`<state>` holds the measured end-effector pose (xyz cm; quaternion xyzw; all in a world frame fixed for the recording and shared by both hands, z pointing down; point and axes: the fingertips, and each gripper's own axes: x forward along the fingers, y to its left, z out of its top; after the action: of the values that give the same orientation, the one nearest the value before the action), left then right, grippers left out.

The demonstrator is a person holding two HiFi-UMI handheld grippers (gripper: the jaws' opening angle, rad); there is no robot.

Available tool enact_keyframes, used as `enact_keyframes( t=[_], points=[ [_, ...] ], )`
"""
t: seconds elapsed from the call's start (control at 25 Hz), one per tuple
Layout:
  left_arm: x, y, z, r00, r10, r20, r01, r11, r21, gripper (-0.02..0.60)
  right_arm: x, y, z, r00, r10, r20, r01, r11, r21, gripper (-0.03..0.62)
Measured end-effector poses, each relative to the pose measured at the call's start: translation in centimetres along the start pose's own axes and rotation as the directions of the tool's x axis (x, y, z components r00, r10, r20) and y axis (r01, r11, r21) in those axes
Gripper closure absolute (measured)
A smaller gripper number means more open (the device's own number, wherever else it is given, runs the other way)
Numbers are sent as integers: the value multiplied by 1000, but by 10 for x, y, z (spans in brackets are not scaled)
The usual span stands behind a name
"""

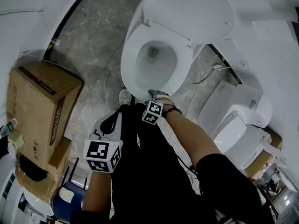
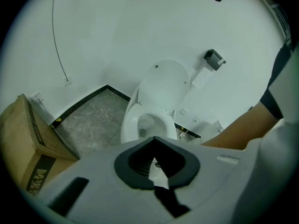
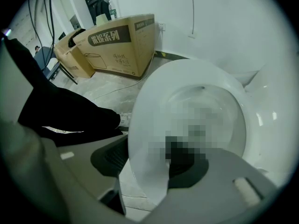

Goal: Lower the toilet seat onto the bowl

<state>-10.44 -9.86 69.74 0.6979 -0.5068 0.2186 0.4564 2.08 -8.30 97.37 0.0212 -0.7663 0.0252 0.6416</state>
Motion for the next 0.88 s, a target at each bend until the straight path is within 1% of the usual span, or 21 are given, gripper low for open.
enact_keyframes(
  t=[0.08, 0.16, 0.32, 0.44, 0.6, 0.88],
  points=[
    [4, 1, -8, 1000, -5, -13, 4, 1000, -6, 573, 11, 0, -2, 1000, -24, 2, 24, 1000, 14, 344],
    [8, 2, -16, 1000, -9, -26, 9, 1000, -7, 574, 20, 1, -4, 1000, -22, 13, 21, 999, 27, 342],
    [13, 4, -28, 999, -12, -48, 11, 1000, -12, 574, 31, 5, -5, 997, 63, 39, -66, 995, 70, 336],
    [18, 7, -32, 998, -11, -54, 9, 1000, -20, 574, 38, 4, -5, 994, 84, 65, -91, 990, 104, 336],
    [23, 8, -36, 998, -17, -67, 16, 1000, -16, 574, 42, 0, -3, 990, 93, 108, -114, 972, 207, 352],
    [26, 12, -40, 996, -36, -82, 36, 999, -2, 574, 38, -1, 3, 986, 80, 147, -117, 958, 264, 355]
  ],
)
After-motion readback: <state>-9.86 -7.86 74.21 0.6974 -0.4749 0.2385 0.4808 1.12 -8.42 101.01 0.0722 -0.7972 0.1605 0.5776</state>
